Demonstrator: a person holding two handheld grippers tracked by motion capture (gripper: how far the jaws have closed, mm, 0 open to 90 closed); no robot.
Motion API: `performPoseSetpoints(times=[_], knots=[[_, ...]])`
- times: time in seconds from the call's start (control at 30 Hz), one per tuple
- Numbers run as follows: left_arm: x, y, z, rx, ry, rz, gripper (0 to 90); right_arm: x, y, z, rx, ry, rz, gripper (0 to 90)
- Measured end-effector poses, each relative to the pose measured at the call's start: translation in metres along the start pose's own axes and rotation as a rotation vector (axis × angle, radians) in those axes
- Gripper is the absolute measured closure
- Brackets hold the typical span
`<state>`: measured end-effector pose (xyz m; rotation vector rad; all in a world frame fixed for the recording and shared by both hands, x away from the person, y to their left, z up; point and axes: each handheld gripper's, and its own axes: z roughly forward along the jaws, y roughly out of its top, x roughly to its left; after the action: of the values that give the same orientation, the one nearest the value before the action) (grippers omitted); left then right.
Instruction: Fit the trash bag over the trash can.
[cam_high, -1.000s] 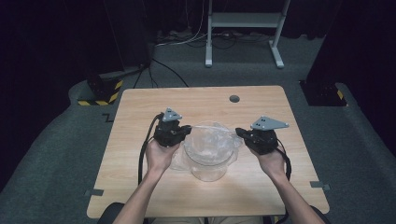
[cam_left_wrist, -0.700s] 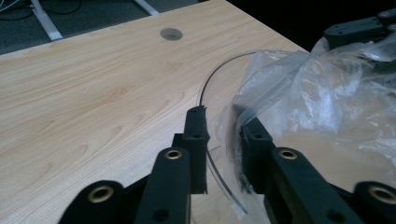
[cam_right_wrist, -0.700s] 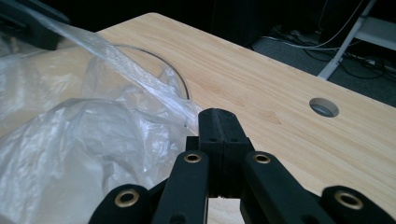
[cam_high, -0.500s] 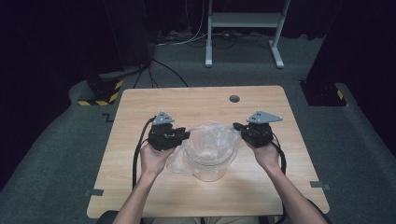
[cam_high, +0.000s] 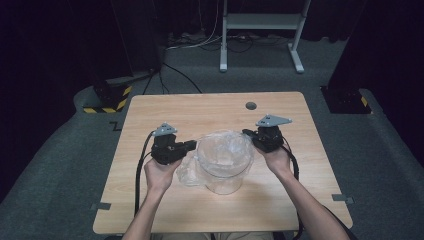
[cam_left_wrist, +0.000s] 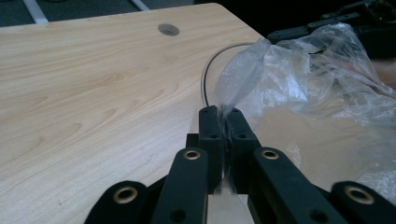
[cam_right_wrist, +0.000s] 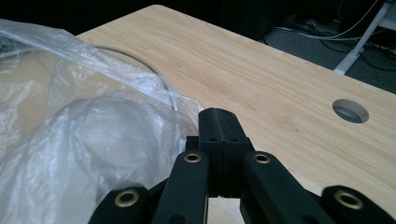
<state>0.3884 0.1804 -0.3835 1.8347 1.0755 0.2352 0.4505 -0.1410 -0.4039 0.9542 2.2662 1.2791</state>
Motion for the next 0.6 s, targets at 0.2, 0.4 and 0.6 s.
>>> performPoseSetpoints(times=[0.2, 0.4, 0.6], knots=[[0.015, -0.003, 0.006, -0.012, -0.032, -0.084, 89.2, 0.001, -0.003, 0.000, 0.009, 0.008, 0.007, 89.8], [0.025, -0.001, 0.016, -0.014, -0.063, -0.145, 89.5, 0.002, -0.007, -0.005, 0.016, -0.002, 0.013, 89.8], [0.031, 0.003, 0.030, 0.002, -0.079, -0.165, 89.5, 0.004, -0.014, -0.015, 0.022, -0.026, 0.015, 89.8]])
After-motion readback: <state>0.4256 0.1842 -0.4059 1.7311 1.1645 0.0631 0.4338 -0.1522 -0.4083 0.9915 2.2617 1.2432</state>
